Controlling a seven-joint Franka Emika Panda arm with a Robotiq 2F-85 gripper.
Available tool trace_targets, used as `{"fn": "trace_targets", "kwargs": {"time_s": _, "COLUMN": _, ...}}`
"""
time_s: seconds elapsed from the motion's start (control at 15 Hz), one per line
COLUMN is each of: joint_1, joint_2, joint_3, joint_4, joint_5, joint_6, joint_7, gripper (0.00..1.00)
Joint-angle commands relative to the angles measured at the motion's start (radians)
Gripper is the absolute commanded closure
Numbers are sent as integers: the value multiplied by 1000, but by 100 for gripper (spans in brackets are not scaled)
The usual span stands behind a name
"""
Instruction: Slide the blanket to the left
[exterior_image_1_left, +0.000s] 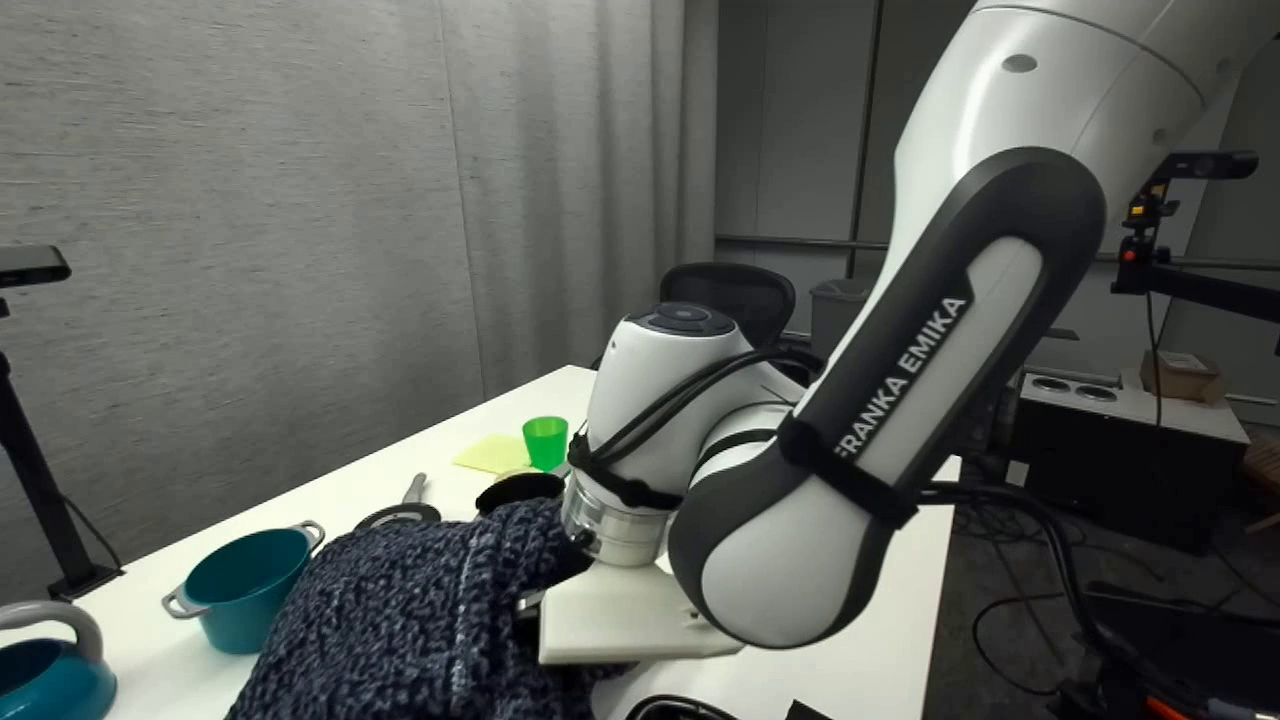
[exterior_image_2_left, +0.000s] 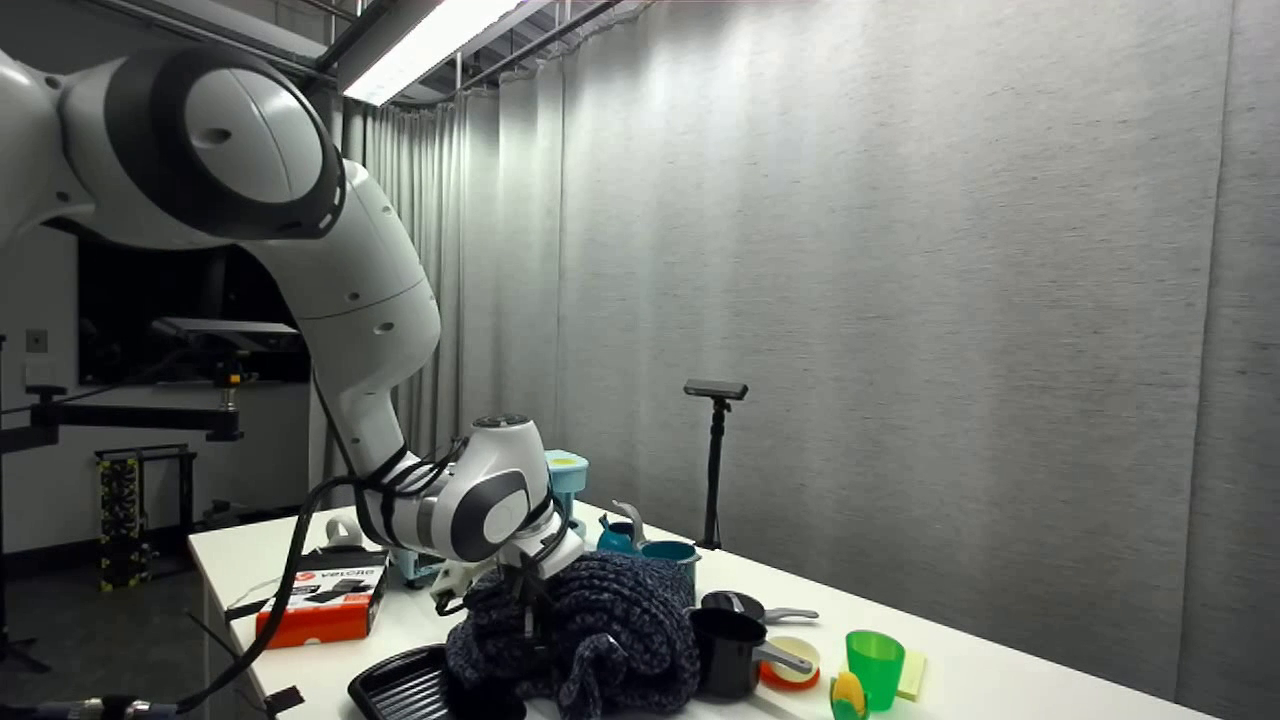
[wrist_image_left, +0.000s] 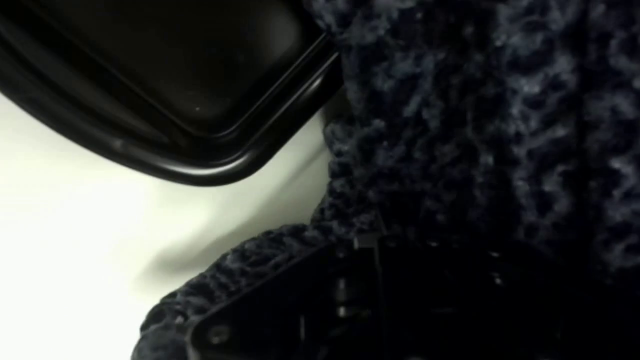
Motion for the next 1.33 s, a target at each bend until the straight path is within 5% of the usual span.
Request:
{"fn": "trace_targets", "kwargs": {"time_s": 0.0, "joint_1": -75, "joint_2": -12, "joint_3": 99, "joint_4": 34, "joint_5": 89, "joint_6": -57, "joint_7": -209, "gripper": 100}}
{"fn": "trace_targets", "kwargs": {"time_s": 0.27, "joint_1": -96, "joint_2": -117, "joint_3": 99, "joint_4": 22, "joint_5": 128, "joint_6": -237, "joint_7": -393, "gripper": 100}}
{"fn": "trace_targets", "kwargs": {"time_s": 0.53, "joint_1": -117, "joint_2": -261, "joint_3": 21, "joint_4": -9, "joint_5": 99, "joint_6": -372, "joint_7": -482, "gripper": 100}}
{"fn": "trace_targets", "kwargs": {"time_s": 0.93, "joint_1": -167, "joint_2": -291, "joint_3": -98, "joint_4": -42, "joint_5": 55, "joint_6": -198, "joint_7": -452, "gripper": 100}}
{"fn": "trace_targets", "kwargs": {"time_s": 1.27, "joint_1": -124, "joint_2": -209, "joint_3": -249, "joint_4": -72, "joint_5": -112, "joint_6": -65, "joint_7": -251, "gripper": 100}}
